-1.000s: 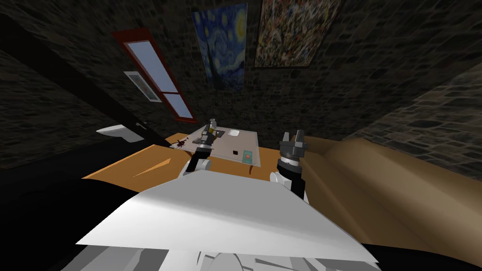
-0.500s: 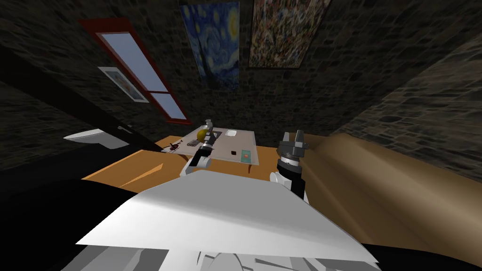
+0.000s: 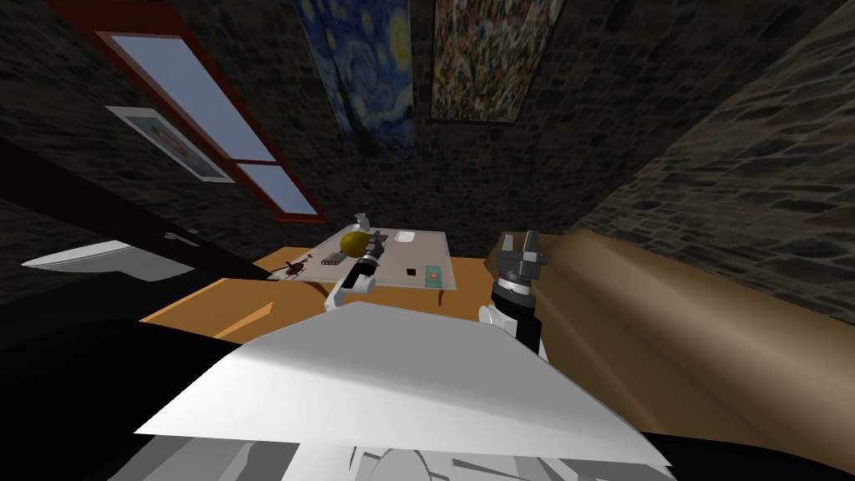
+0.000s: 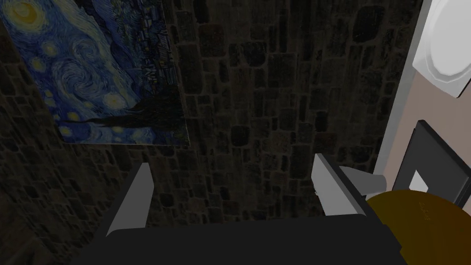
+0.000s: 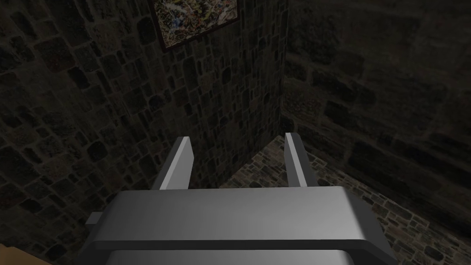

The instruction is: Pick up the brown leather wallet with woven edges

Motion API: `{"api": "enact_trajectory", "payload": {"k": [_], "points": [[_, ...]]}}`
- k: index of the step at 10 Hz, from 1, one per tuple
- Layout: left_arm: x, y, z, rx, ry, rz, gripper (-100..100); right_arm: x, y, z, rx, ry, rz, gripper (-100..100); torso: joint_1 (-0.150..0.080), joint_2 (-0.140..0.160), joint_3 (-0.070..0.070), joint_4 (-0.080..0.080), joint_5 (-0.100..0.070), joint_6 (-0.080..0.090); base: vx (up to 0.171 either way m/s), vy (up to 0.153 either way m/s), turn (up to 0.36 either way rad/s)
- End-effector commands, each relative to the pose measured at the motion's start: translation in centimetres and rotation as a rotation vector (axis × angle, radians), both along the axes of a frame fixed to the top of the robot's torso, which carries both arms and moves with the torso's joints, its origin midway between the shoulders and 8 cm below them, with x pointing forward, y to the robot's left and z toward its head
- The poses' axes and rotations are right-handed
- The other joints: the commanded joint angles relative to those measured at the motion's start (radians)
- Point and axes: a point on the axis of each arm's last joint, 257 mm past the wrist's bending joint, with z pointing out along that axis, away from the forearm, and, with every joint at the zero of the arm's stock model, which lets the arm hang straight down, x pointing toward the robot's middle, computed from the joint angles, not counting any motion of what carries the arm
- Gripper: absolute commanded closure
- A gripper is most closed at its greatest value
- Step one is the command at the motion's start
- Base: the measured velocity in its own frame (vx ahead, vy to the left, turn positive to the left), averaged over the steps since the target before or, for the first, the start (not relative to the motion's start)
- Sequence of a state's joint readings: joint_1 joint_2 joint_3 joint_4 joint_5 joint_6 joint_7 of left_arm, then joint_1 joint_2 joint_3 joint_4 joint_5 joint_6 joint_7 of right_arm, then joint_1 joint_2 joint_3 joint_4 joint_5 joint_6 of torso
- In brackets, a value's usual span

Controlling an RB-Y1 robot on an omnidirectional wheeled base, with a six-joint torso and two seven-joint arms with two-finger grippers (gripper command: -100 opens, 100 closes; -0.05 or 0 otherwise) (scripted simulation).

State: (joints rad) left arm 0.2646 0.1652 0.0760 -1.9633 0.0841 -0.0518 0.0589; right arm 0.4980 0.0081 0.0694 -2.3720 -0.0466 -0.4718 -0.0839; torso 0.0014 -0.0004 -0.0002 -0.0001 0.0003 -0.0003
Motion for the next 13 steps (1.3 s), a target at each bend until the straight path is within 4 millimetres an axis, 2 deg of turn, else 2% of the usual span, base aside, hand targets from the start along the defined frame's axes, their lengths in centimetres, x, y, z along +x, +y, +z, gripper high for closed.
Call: {"api": "enact_trajectory", "payload": {"k": [1, 2, 3, 4, 5, 6, 8, 9, 10, 12, 13], "points": [[0.8, 1.4, -1.9, -0.018, 0.061, 0.018, -100, 0.0, 0.0, 0.0, 0.0, 0.0, 0.0, 0, 0.0, 0.0, 0.0, 0.0, 0.0, 0.0, 0.0, 0.02, -0.219], [0.9, 1.4, -2.1, -0.019, 0.069, 0.019, -100, 0.0, 0.0, 0.0, 0.0, 0.0, 0.0, 0, 0.0, 0.0, 0.0, 0.0, 0.0, 0.001, -0.003, 0.02, -0.087], [1.5, 2.5, -3.9, -0.035, 0.116, 0.036, -100, 0.0, 0.0, 0.0, 0.0, 0.0, 0.0, 0, 0.0, 0.0, 0.0, 0.0, 0.0, 0.0, -0.004, 0.019, -0.163], [1.6, 2.6, -4.1, -0.036, 0.126, 0.037, -100, 0.0, 0.0, 0.0, 0.0, 0.0, 0.0, 0, 0.0, 0.0, 0.0, 0.0, 0.0, 0.0, -0.004, 0.021, -0.109], [2.2, 3.6, -5.5, -0.054, 0.171, 0.054, -100, 0.0, 0.0, 0.0, 0.0, 0.0, 0.0, 0, 0.0, 0.0, 0.0, 0.0, 0.0, 0.0, -0.002, 0.022, -0.172], [2.1, 3.7, -6.1, -0.056, 0.183, 0.057, -100, 0.0, 0.0, 0.0, 0.0, 0.0, 0.0, 0, 0.0, 0.0, 0.0, 0.0, 0.0, 0.0, -0.003, 0.021, -0.111], [3.2, 5.9, -8.5, -0.092, 0.258, 0.091, -100, 0.0, 0.0, 0.0, 0.0, 0.0, 0.0, 0, 0.0, 0.0, 0.0, 0.0, 0.0, 0.001, -0.008, 0.025, -0.281], [3.0, 6.2, -10.3, -0.099, 0.302, 0.1, -100, 0.0, 0.0, 0.0, 0.0, 0.0, 0.0, 0, 0.0, 0.0, 0.0, 0.0, 0.0, 0.001, -0.012, 0.032, -0.076], [3.3, 7.4, -11.9, -0.121, 0.344, 0.121, -100, 0.0, 0.0, 0.0, 0.0, 0.0, 0.0, 0, 0.001, 0.0, 0.0, 0.0, 0.0, -0.001, -0.008, 0.024, -0.161], [3.2, 7.5, -12.4, -0.124, 0.363, 0.123, -100, 0.0, 0.0, 0.0, 0.0, 0.0, 0.0, 0, 0.0, 0.0, 0.0, 0.0, 0.0, -0.001, -0.003, 0.014, -0.043], [3.3, 8.7, -14.4, -0.15, 0.42, 0.148, -100, 0.0, 0.0, 0.0, 0.0, 0.0, 0.0, 0, -0.001, 0.0, 0.0, 0.0, 0.0, -0.001, -0.004, 0.013, -0.191]]}}
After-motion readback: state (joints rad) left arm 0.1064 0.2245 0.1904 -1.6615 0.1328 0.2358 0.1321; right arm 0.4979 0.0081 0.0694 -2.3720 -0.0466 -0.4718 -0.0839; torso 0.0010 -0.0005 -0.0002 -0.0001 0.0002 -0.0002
